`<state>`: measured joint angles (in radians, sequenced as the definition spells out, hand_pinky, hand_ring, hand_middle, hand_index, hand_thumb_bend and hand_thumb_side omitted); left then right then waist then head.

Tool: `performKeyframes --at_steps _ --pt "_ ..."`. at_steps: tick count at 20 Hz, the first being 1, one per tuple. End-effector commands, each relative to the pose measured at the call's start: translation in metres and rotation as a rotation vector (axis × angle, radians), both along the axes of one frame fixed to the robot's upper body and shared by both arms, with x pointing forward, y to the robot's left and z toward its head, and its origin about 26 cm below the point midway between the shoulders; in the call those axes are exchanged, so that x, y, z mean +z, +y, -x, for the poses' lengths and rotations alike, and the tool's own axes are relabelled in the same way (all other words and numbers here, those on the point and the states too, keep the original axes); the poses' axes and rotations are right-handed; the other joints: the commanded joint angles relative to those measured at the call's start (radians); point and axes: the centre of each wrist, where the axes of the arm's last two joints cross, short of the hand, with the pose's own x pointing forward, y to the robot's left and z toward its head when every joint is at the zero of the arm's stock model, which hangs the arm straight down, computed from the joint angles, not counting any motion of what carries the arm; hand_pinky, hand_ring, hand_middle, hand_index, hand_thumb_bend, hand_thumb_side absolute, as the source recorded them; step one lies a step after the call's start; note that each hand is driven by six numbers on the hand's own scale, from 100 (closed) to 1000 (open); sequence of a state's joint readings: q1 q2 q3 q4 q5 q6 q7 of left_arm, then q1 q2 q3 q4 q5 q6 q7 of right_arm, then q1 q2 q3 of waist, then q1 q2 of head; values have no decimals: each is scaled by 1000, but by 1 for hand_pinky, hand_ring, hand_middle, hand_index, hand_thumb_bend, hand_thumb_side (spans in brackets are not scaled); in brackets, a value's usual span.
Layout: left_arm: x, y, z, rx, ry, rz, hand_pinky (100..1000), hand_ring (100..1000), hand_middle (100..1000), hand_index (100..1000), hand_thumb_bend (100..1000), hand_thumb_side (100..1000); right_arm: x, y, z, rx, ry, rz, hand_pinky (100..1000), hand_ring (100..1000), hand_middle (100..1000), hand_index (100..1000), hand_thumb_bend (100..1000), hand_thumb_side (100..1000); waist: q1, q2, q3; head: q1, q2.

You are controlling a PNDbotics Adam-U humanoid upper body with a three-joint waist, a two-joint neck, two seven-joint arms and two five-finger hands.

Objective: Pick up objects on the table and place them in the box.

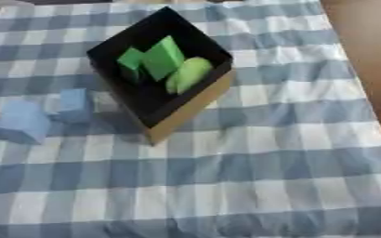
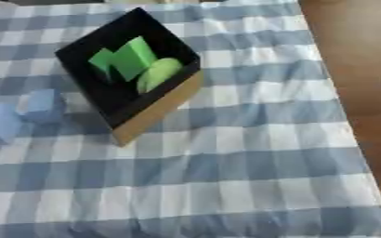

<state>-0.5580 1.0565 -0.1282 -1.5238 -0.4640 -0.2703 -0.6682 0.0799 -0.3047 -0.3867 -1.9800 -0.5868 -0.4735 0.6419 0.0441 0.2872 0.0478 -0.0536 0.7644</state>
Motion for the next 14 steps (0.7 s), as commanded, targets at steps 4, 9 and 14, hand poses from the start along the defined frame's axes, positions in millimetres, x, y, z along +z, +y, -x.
performKeyframes --at_steps 4,9,14 --pt "3 7 -4 -9 158 -100 993 972 882 940 716 307 10 -1 1 9 -12 39 940 1000 470 960 100 543 17 -33 -8 6 6" --pt "-4 8 -5 -11 219 -148 997 978 909 957 753 215 11 -1 0 8 -5 38 941 1000 468 960 100 545 22 -32 -11 8 6" --pt "-18 8 -5 -23 257 -130 987 963 896 970 756 184 11 0 -1 8 0 34 942 1000 466 958 100 546 25 -31 -14 11 6"
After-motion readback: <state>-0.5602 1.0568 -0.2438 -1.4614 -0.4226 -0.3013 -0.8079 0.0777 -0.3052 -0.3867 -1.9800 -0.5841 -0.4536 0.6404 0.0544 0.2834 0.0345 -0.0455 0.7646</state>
